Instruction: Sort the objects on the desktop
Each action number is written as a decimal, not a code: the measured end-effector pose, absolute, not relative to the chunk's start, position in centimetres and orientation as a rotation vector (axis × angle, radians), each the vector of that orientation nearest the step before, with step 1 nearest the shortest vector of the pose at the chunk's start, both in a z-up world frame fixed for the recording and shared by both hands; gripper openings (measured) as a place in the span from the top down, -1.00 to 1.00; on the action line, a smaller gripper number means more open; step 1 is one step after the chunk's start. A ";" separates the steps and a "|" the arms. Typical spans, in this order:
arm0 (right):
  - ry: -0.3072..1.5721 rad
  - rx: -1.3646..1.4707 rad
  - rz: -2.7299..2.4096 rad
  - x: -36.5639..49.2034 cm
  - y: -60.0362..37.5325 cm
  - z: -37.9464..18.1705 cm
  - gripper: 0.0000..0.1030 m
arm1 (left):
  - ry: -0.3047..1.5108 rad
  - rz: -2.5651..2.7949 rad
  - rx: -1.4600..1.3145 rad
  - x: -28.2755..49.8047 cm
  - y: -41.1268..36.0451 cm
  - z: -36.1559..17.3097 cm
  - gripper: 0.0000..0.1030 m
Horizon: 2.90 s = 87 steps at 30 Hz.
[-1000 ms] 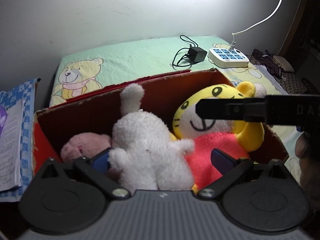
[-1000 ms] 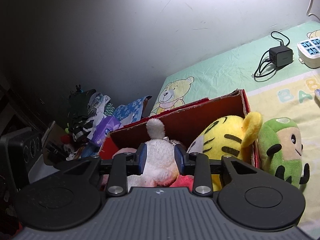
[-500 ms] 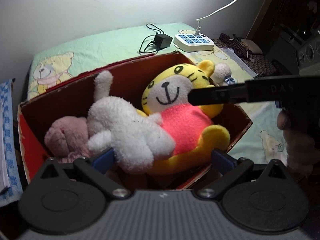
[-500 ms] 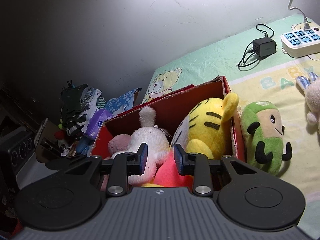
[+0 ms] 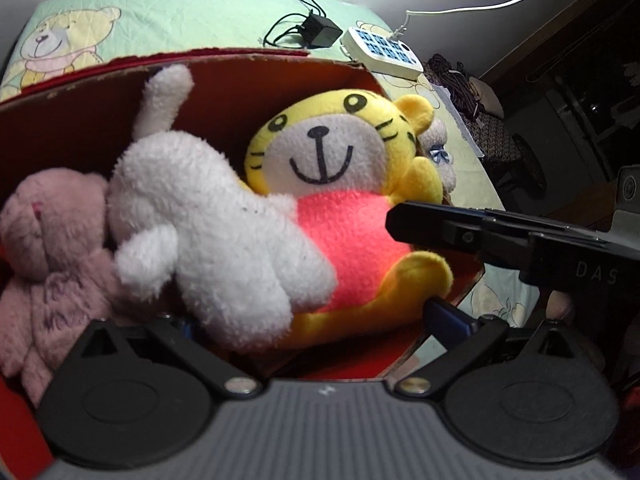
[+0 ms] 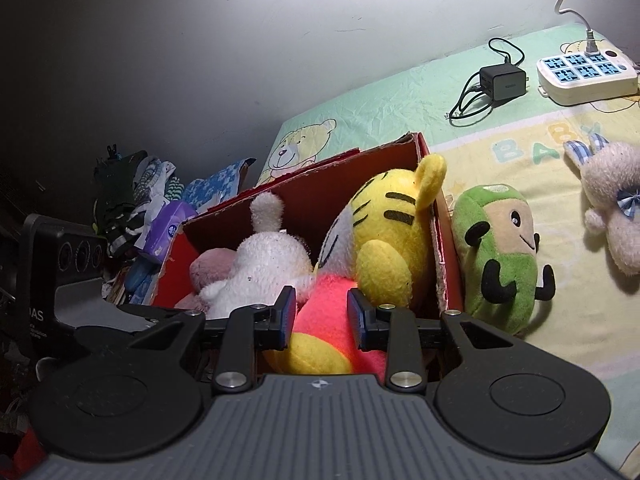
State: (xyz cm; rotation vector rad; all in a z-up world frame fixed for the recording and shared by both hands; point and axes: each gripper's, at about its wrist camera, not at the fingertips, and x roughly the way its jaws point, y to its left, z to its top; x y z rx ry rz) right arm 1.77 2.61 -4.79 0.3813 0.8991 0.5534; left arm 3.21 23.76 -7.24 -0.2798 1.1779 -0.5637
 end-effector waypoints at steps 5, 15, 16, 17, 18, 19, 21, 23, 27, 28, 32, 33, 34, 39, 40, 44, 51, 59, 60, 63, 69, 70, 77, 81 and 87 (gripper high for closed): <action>0.854 0.404 0.550 2.1 1.9 -4.2 0.37 | 1.190 -0.577 -0.306 3.9 21.6 -7.7 -0.98; 0.829 0.384 0.546 2.1 1.2 -4.3 0.37 | 1.156 -0.528 -0.247 3.7 19.9 -7.2 -0.98; 0.814 0.388 0.552 2.0 1.2 -4.1 0.37 | 1.144 -0.523 -0.241 3.4 20.1 -6.8 -0.97; 0.802 0.388 0.560 1.9 1.2 -3.9 0.37 | 1.128 -0.518 -0.232 3.0 20.5 -6.4 -0.97; 0.790 0.385 0.569 1.8 1.3 -3.7 0.37 | 1.114 -0.521 -0.224 2.5 20.8 -6.0 -0.97; 0.779 0.382 0.585 1.6 1.5 -3.5 0.37 | 1.101 -0.529 -0.221 2.0 21.1 -5.7 -0.97; 0.758 0.375 0.623 1.5 2.0 -3.0 0.39 | 1.082 -0.544 -0.218 0.9 21.7 -5.1 -0.97; 0.747 0.374 0.665 1.5 2.8 -2.5 0.43 | 1.060 -0.547 -0.213 -0.3 22.5 -4.6 -0.97; 0.781 0.364 0.723 2.1 5.6 -2.4 0.56 | 1.033 -0.473 -0.218 -1.3 24.5 -4.3 -0.97; 0.793 0.357 0.730 2.2 6.5 -2.6 0.56 | 1.030 -0.446 -0.225 -1.1 25.1 -4.3 -0.97; 0.862 0.301 0.686 2.8 9.3 -3.9 0.59 | 1.033 -0.350 -0.242 -0.8 26.9 -4.7 -0.97; 0.878 0.288 0.677 2.9 9.6 -4.2 0.59 | 1.034 -0.332 -0.243 -0.6 27.1 -4.9 -0.97; 0.899 0.281 0.675 3.0 9.9 -4.6 0.61 | 1.037 -0.321 -0.245 -0.4 27.2 -5.1 -0.97; 0.937 0.326 0.685 3.2 8.9 -5.5 0.75 | 1.026 -0.314 -0.216 -0.2 27.1 -5.4 -0.97; 0.938 0.331 0.662 3.4 8.5 -5.7 0.81 | 1.023 -0.320 -0.210 0.0 26.8 -5.4 -0.97; 0.978 0.365 0.578 4.6 6.7 -7.2 0.79 | 1.024 -0.349 -0.197 0.7 25.9 -5.6 -0.97; 0.967 0.437 0.590 4.3 5.1 -7.4 0.90 | 1.006 -0.362 -0.162 2.8 24.4 -5.5 -0.97; 0.951 0.418 0.576 4.6 4.9 -7.3 0.91 | 0.973 -0.374 0.033 4.6 21.3 -6.4 -0.98; 0.949 0.415 0.576 4.6 4.8 -7.2 0.90 | 0.975 -0.379 0.027 4.7 21.5 -6.4 -0.98; 0.931 0.430 0.590 4.5 4.7 -7.0 0.80 | 0.978 -0.385 0.018 4.7 22.2 -6.4 -0.97; 0.896 0.391 0.601 4.2 5.0 -6.4 0.72 | 1.006 -0.354 -0.064 4.8 24.3 -6.3 -0.97; 0.896 0.383 0.597 4.1 5.1 -6.4 0.71 | 1.007 -0.354 -0.069 4.7 24.4 -6.3 -0.97; 0.868 0.377 0.590 3.5 4.8 -5.9 0.70 | 0.977 -0.350 -0.075 2.8 25.1 -5.4 -0.97; 0.845 0.367 0.600 2.8 4.6 -5.4 0.70 | 0.967 -0.320 -0.082 2.2 25.4 -5.0 -0.97; 0.809 0.362 0.615 1.5 4.0 -5.0 0.68 | 0.939 -0.228 -0.094 0.7 25.9 -3.8 -0.97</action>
